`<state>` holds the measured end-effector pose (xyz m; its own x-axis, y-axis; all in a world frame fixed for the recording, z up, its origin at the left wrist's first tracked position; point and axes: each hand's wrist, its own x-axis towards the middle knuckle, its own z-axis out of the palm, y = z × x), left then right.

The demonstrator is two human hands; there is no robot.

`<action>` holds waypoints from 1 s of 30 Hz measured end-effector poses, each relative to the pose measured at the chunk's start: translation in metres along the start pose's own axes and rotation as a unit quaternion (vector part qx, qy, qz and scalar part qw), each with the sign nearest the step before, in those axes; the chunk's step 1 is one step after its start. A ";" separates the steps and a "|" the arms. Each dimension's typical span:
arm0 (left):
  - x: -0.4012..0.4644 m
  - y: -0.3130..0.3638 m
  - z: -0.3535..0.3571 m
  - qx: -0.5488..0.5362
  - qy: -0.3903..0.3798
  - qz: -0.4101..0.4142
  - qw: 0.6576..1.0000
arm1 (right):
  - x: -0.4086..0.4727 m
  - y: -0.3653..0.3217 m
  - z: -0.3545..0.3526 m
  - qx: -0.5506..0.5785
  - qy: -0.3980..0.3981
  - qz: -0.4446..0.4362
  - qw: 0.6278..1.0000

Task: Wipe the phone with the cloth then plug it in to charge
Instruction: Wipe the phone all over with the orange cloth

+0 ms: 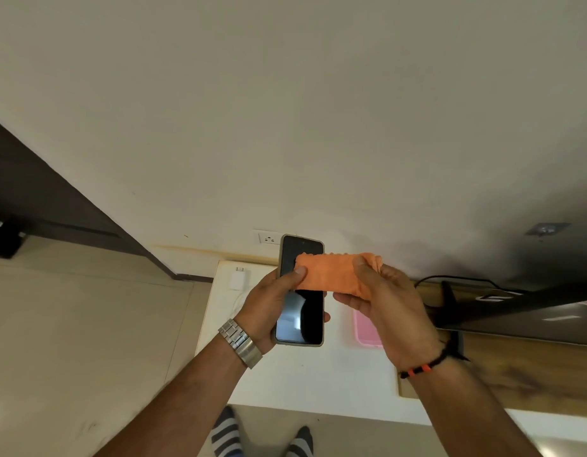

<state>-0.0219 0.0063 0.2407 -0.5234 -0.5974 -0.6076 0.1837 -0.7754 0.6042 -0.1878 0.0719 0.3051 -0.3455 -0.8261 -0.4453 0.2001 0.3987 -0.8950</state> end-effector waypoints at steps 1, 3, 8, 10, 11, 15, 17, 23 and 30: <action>0.001 0.000 -0.001 -0.022 -0.032 -0.019 0.999 | 0.002 -0.002 0.002 -0.031 0.013 -0.045 0.998; 0.005 -0.002 -0.005 -0.098 -0.112 -0.050 0.988 | 0.004 -0.007 0.004 -0.147 0.051 -0.186 0.970; 0.014 -0.001 -0.017 -0.188 -0.140 -0.080 0.969 | -0.011 0.013 0.014 -0.558 -0.131 -0.402 0.714; 0.016 0.001 -0.019 -0.181 -0.131 -0.087 0.971 | -0.015 0.024 0.012 -0.580 -0.156 -0.390 0.699; 0.017 0.002 -0.020 -0.173 -0.121 -0.081 0.974 | -0.015 0.023 0.011 -0.564 -0.151 -0.393 0.711; 0.018 0.000 -0.014 -0.163 -0.099 -0.060 0.980 | -0.008 0.018 0.020 -0.612 -0.149 -0.382 0.677; 0.017 0.001 -0.010 -0.160 -0.102 -0.057 0.980 | -0.006 0.018 0.026 -0.637 -0.163 -0.365 0.659; 0.017 -0.002 -0.015 -0.165 -0.068 -0.050 0.983 | -0.021 0.031 0.026 -0.619 -0.186 -0.334 0.686; 0.020 -0.005 -0.015 -0.195 -0.071 -0.032 0.978 | 0.009 0.011 0.027 -0.634 -0.149 -0.323 0.686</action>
<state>-0.0213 -0.0049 0.2179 -0.6492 -0.5315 -0.5441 0.4357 -0.8462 0.3068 -0.1643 0.0582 0.2923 0.2546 -0.9630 -0.0884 -0.9311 -0.2194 -0.2913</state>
